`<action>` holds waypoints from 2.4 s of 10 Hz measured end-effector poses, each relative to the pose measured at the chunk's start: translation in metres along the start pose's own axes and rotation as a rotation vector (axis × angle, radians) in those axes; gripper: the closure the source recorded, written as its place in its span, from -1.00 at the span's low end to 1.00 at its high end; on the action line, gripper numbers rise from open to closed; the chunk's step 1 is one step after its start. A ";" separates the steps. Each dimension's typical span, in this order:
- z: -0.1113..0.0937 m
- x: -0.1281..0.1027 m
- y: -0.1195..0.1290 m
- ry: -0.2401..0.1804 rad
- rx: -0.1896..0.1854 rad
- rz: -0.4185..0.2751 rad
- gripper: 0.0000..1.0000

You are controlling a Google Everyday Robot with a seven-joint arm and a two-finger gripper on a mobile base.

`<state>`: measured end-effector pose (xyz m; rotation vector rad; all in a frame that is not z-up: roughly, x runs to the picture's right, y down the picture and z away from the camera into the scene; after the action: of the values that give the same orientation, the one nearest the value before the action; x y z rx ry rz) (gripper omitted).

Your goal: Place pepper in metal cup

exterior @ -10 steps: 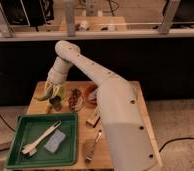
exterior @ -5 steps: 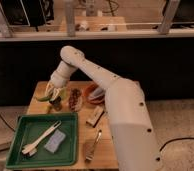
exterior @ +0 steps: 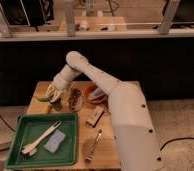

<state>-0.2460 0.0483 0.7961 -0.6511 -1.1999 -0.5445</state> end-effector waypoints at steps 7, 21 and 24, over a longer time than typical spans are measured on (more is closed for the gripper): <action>0.002 0.005 -0.004 -0.081 0.069 0.057 0.95; 0.002 0.014 -0.002 -0.137 0.149 0.155 -0.60; 0.004 0.014 -0.002 -0.144 0.154 0.154 -0.60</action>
<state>-0.2463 0.0489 0.8107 -0.6533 -1.3003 -0.2761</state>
